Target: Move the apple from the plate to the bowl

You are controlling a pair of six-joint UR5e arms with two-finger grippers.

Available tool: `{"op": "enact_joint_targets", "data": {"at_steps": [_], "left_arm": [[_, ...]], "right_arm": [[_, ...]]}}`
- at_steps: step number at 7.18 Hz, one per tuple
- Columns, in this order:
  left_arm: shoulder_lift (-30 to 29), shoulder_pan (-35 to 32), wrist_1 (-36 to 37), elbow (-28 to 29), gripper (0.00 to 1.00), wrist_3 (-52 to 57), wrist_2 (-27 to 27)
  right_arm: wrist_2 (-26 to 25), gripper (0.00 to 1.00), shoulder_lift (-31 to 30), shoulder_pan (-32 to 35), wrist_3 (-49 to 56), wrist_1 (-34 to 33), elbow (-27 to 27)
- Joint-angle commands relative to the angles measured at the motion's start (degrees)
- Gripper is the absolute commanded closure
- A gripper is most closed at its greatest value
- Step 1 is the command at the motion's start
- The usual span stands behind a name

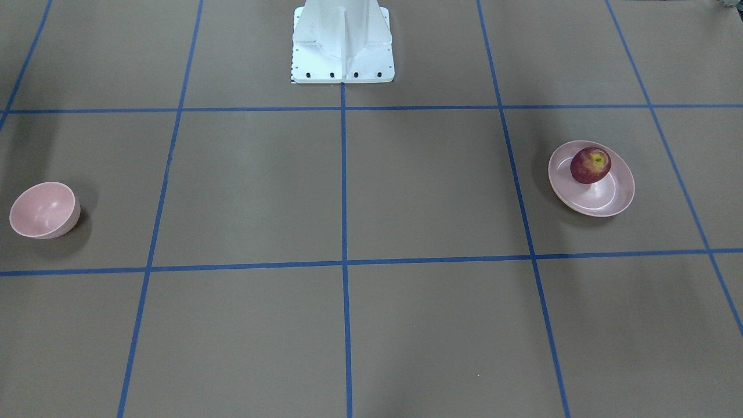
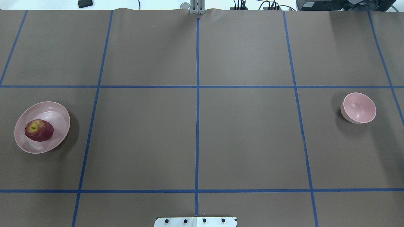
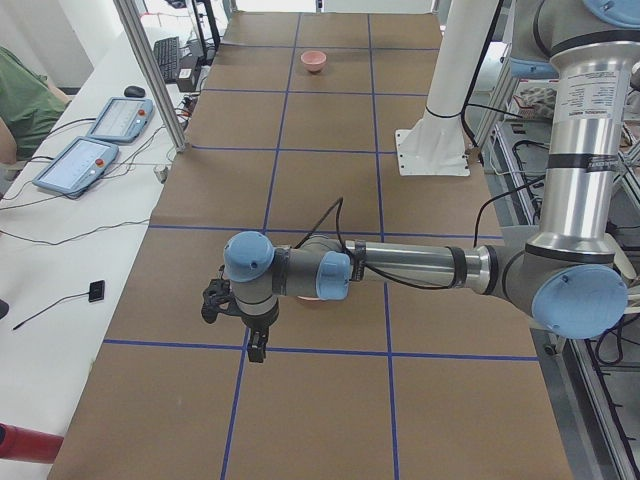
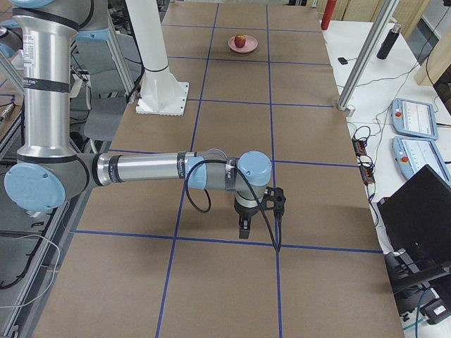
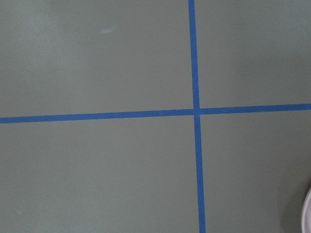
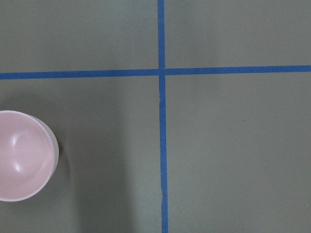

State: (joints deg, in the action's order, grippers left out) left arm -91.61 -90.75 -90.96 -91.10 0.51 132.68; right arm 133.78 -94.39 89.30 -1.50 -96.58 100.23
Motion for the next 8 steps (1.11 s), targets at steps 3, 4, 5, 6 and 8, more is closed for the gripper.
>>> {"op": "enact_joint_targets", "data": {"at_steps": [3,4,5,6,8], "left_arm": [[-1.9,2.1,0.0,-0.5,0.01,-0.2,0.1],[-2.4,2.3,-0.1,-0.6,0.01,-0.2,0.0],[-2.7,4.0,0.0,-0.6,0.01,-0.3,0.0],[-2.6,5.6,0.0,-1.1,0.01,-0.6,-0.3],[-2.4,5.8,-0.1,-0.9,0.01,-0.4,-0.1]], "right_arm": [[0.8,0.0,6.1,-2.0,0.4,0.1,-0.1],[3.0,0.0,6.4,-3.2,-0.2,0.5,-0.5],[3.6,0.0,6.6,-5.2,-1.3,0.5,-0.7],[3.7,0.0,6.6,-6.4,-1.6,4.2,-1.1],[5.1,0.0,6.2,-11.0,-1.9,14.2,-5.1]]}}
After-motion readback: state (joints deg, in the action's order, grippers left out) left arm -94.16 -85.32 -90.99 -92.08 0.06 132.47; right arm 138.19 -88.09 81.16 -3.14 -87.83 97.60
